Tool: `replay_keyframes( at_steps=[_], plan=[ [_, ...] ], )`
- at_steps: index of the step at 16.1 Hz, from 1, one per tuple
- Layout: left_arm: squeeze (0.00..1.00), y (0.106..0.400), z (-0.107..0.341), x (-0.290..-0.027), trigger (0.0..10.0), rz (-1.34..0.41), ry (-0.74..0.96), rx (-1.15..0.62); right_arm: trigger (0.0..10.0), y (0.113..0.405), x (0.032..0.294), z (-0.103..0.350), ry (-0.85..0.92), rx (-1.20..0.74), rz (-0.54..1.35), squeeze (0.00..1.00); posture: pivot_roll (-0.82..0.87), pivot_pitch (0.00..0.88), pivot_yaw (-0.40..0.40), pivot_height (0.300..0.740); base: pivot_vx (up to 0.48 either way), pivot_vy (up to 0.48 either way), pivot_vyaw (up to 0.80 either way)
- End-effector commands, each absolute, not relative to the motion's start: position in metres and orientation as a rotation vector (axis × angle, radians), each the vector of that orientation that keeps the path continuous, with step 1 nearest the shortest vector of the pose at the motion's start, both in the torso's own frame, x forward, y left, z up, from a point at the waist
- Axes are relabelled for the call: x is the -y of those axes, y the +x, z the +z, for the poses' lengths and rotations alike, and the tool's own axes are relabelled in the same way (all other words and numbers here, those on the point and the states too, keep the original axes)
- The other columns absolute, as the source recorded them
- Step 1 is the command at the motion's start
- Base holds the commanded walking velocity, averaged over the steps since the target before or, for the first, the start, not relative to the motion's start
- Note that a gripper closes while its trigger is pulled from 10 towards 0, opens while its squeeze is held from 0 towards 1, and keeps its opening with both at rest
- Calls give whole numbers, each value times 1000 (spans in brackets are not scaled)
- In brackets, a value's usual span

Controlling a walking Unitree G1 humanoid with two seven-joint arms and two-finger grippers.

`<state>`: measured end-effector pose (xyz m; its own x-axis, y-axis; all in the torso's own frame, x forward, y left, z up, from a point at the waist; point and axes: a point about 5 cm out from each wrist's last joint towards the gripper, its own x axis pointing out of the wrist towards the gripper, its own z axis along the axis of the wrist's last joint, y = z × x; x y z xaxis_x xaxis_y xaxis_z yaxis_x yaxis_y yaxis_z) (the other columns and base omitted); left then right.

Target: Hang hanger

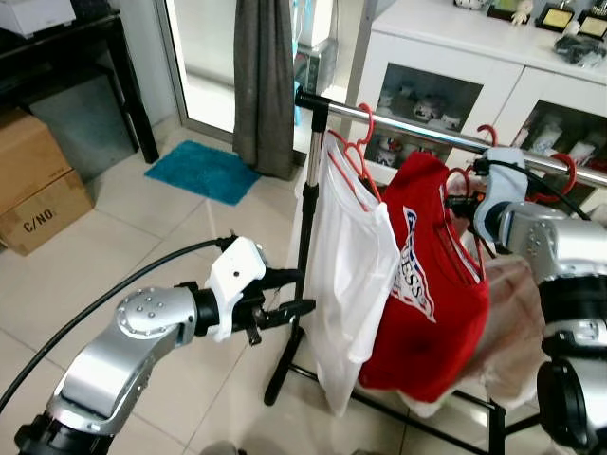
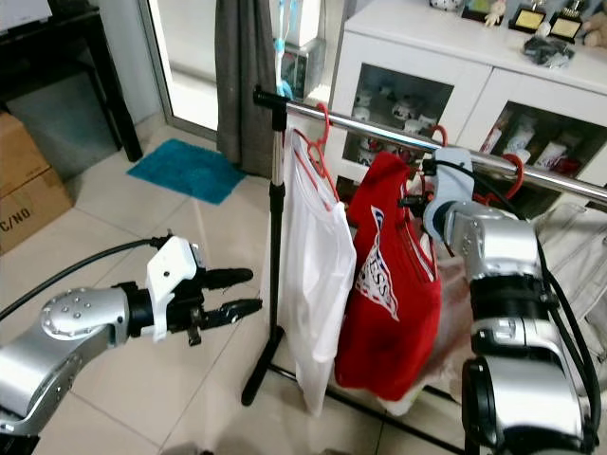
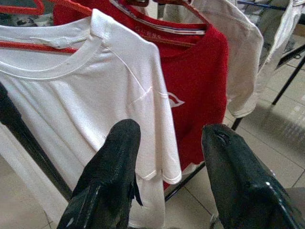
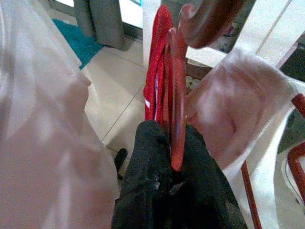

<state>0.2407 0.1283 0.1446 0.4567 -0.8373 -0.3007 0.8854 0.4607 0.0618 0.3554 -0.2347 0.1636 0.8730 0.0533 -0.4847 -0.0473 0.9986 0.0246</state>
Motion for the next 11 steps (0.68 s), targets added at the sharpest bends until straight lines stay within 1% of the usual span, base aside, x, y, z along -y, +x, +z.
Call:
replay_keyframes(
  at_steps=[1, 3, 4, 7, 8, 11],
  plan=[
    [0, 247, 150, -129, 10000, -989, 270, -190, 0, 349, 234, 177, 4, -447, 42, 0, 3, 13, -65, 740, 0, 0, 0],
    [0, 254, 151, -129, 10000, -897, 277, -155, 0, 339, 229, 180, -2, -434, 46, 0, 1, 18, -63, 740, 0, 0, 0],
    [0, 257, 153, -127, 10000, -832, 259, -128, 0, 322, 218, 179, 11, -429, 61, 0, -1, 28, -58, 740, 0, 0, 0],
    [0, 257, 154, -127, 10000, -775, 220, -129, 0, 305, 203, 170, 36, -420, 92, 0, -4, 36, -56, 740, 0, 0, 0],
    [0, 256, 152, -128, 10000, -746, 198, -140, 0, 290, 191, 157, 58, -383, 115, 0, 1, 43, -58, 740, 0, 0, 0],
    [0, 253, 149, -129, 10000, -712, 188, -154, 0, 264, 177, 139, 106, -377, 97, 0, 5, 52, -61, 740, 0, 0, 0]
  ],
)
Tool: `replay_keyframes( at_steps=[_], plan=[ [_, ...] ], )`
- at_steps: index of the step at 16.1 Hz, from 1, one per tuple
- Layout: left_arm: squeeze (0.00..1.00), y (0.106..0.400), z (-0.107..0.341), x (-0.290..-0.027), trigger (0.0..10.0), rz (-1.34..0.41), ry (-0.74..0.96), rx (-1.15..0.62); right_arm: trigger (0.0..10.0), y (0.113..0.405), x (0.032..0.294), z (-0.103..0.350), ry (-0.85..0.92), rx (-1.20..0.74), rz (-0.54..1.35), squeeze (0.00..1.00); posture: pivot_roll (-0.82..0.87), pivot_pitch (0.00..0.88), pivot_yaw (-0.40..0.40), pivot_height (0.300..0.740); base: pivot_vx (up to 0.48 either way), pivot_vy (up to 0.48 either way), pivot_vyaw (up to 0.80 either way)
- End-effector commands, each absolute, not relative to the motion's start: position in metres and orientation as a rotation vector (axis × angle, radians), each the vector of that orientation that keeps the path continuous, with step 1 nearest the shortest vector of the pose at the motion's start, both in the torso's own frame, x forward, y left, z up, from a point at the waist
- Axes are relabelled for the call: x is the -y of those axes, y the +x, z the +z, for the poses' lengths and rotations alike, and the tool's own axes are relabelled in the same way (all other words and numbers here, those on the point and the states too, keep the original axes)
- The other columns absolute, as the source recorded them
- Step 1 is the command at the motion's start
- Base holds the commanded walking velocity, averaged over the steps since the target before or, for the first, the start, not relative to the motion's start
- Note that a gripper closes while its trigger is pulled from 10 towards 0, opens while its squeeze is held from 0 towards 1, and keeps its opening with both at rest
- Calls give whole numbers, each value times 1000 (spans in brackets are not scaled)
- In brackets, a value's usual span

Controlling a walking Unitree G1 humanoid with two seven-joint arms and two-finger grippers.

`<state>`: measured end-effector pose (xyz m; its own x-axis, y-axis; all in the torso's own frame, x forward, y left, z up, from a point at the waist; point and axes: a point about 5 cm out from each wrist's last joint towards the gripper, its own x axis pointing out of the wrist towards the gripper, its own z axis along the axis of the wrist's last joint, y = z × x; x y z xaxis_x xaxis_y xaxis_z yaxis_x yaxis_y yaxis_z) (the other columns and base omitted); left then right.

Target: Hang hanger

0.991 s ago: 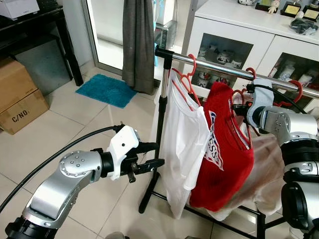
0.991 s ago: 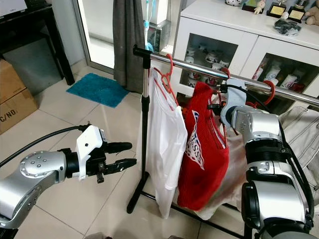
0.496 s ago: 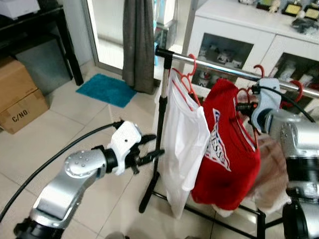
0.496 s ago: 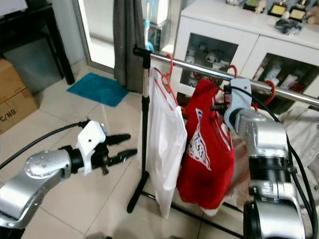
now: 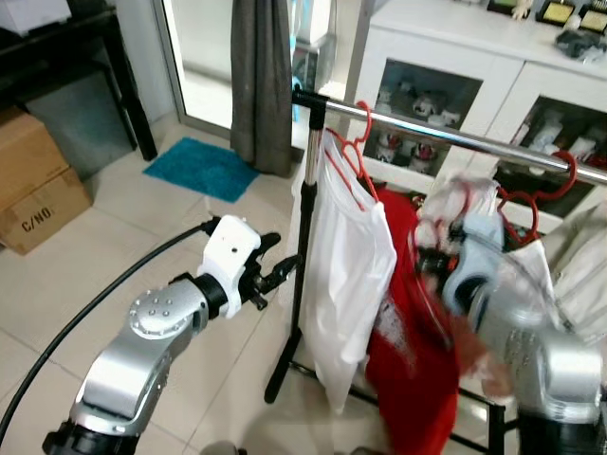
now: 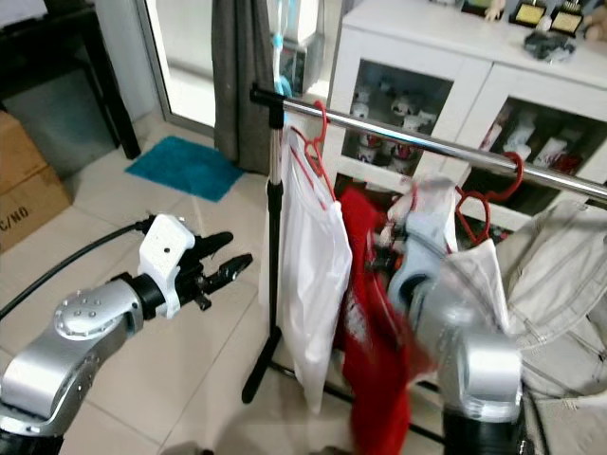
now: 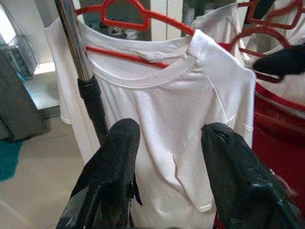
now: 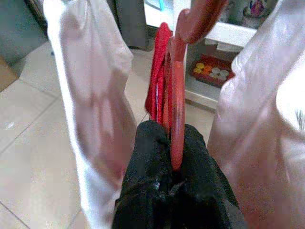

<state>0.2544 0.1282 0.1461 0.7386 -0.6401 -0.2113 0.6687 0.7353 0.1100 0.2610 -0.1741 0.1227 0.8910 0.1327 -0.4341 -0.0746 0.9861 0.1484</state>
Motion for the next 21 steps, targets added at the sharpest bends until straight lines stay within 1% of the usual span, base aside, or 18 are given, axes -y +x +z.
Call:
replay_keyframes(
  at_steps=[1, 5, 10, 21],
  plan=[
    [0, 253, 149, -129, 10000, -708, 187, -156, 0, 262, 177, 137, 109, -377, 88, 0, 5, 52, -61, 740, 0, 0, 0],
    [0, 252, 152, -132, 10000, -683, 157, -159, 0, 255, 177, 129, 101, -345, -4, 0, -3, 70, -50, 740, 0, 0, 0],
    [0, 251, 150, -130, 10000, -679, 159, -161, 0, 248, 172, 121, 91, -359, -11, 0, -1, 62, -52, 740, 0, 0, 0],
    [0, 257, 152, -128, 10000, -702, 176, -152, 0, 249, 168, 122, 97, -320, -10, 0, -9, 43, -39, 740, 0, 0, 0]
  ],
)
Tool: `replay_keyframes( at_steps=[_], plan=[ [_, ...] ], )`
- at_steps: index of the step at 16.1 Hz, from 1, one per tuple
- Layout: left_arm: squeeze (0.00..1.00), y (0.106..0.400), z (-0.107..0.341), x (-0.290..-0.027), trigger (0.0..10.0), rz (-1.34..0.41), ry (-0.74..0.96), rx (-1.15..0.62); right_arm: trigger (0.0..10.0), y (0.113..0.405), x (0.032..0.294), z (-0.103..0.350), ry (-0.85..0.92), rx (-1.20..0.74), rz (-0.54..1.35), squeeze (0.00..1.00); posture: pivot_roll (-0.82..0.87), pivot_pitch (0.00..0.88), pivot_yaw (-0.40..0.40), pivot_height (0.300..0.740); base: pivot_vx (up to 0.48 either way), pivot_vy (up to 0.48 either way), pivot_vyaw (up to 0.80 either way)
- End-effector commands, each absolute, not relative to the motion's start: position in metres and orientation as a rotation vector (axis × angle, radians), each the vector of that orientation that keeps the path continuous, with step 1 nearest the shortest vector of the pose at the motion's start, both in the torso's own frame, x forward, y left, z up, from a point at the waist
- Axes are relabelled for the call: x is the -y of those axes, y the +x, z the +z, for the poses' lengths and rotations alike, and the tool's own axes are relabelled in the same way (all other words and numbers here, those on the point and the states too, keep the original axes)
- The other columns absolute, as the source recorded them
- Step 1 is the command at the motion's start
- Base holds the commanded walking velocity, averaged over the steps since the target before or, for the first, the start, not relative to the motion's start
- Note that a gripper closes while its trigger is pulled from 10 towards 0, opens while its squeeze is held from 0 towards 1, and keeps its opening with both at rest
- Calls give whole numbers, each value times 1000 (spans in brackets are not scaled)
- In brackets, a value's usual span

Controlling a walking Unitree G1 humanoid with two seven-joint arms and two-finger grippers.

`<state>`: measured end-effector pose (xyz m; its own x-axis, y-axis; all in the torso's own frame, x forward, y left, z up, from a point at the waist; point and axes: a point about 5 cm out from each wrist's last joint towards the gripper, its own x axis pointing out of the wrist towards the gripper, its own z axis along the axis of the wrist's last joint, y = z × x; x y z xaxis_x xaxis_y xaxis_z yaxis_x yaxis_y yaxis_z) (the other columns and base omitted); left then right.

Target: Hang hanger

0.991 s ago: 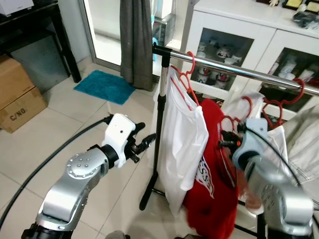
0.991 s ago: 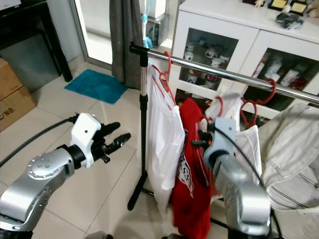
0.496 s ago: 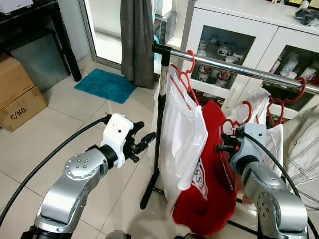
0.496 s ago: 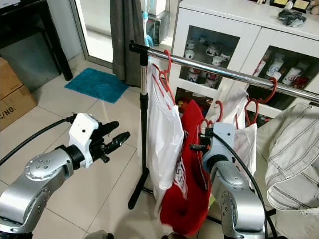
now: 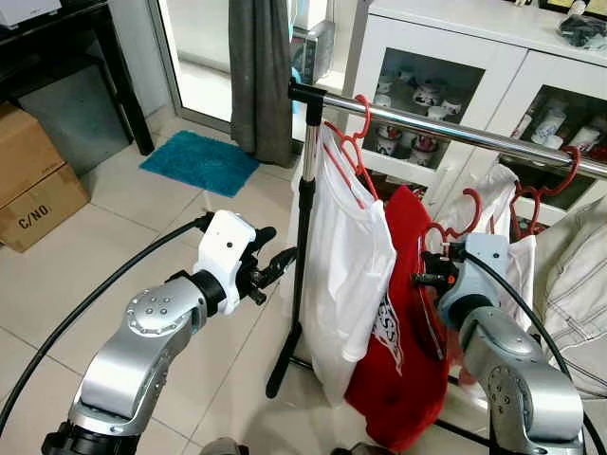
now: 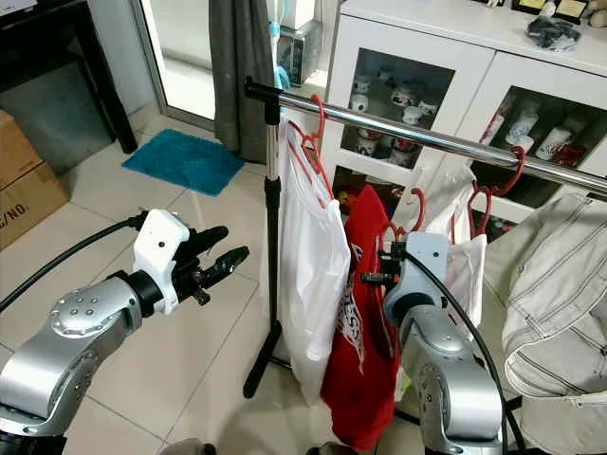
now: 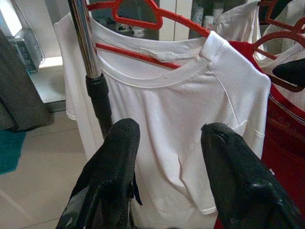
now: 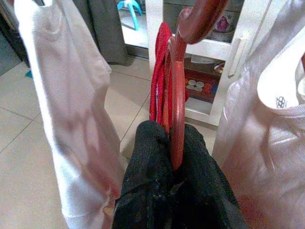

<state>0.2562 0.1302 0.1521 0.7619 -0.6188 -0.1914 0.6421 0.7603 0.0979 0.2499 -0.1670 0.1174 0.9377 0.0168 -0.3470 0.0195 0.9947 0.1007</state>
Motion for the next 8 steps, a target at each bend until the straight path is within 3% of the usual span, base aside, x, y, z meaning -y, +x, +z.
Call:
replay_keyframes(
  at_steps=[1, 8],
  plan=[
    [0, 257, 152, -128, 10000, -704, 178, -153, 0, 249, 168, 122, 98, -321, -9, 0, -11, 42, -39, 740, 0, 0, 0],
    [0, 258, 151, -129, 10000, -713, 186, -153, 0, 249, 167, 121, 99, -322, -4, 0, -12, 36, -40, 740, 0, 0, 0]
  ],
)
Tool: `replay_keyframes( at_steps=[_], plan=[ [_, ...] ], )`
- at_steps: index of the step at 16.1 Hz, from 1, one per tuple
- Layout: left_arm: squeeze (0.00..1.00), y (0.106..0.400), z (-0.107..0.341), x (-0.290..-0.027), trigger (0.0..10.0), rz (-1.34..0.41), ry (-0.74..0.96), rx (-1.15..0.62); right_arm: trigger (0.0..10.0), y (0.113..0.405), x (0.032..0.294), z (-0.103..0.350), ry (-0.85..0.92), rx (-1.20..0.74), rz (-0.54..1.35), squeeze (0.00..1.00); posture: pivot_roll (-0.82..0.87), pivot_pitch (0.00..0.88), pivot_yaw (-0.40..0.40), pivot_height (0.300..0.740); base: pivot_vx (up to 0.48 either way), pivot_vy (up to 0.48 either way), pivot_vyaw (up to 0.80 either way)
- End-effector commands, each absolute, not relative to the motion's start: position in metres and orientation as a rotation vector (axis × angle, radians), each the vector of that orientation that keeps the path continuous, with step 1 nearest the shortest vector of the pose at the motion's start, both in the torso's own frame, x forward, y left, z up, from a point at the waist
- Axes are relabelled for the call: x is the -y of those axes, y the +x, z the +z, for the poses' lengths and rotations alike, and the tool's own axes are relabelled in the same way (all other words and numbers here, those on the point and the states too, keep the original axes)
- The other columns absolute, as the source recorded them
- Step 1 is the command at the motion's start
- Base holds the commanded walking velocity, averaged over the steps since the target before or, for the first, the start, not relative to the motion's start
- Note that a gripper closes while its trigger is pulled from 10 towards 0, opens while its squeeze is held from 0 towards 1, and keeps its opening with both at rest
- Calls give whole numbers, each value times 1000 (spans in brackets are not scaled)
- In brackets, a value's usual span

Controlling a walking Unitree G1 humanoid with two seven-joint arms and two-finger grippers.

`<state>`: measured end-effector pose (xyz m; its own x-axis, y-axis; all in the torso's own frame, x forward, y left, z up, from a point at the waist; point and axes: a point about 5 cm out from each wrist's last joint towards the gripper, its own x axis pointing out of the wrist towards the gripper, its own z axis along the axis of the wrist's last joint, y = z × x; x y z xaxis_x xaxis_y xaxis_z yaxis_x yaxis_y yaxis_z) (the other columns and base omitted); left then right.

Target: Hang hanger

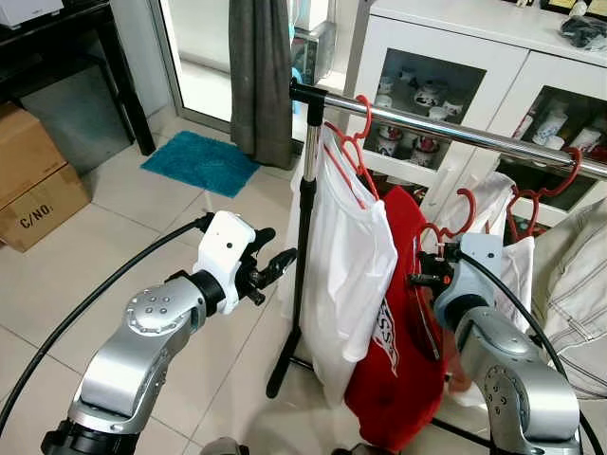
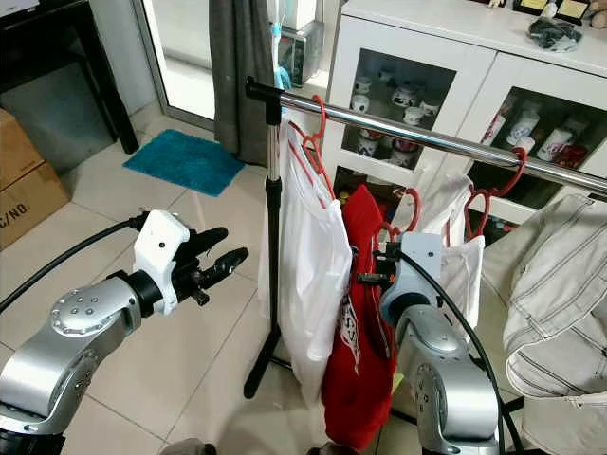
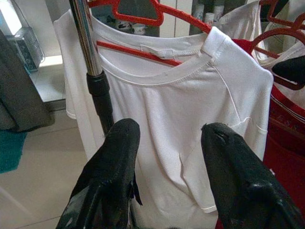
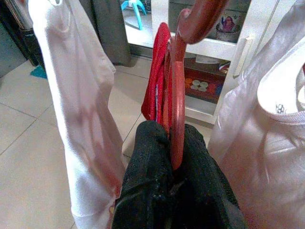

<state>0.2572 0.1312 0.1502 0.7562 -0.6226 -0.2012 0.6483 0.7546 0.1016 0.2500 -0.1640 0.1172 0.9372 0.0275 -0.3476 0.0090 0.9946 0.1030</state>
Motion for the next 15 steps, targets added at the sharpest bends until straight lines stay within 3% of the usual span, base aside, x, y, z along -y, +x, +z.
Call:
replay_keyframes(
  at_steps=[1, 8, 15],
  plan=[
    [0, 259, 151, -129, 10000, -713, 187, -153, 0, 249, 167, 121, 100, -322, -4, 0, -12, 36, -40, 740, 0, 0, 0],
    [0, 259, 152, -129, 10000, -720, 191, -152, 0, 249, 166, 121, 101, -327, 0, 0, -13, 32, -40, 740, 0, 0, 0],
    [0, 259, 152, -130, 10000, -718, 193, -152, 0, 249, 164, 121, 100, -329, 10, 0, -9, 34, -43, 740, -267, 0, 0]
  ],
)
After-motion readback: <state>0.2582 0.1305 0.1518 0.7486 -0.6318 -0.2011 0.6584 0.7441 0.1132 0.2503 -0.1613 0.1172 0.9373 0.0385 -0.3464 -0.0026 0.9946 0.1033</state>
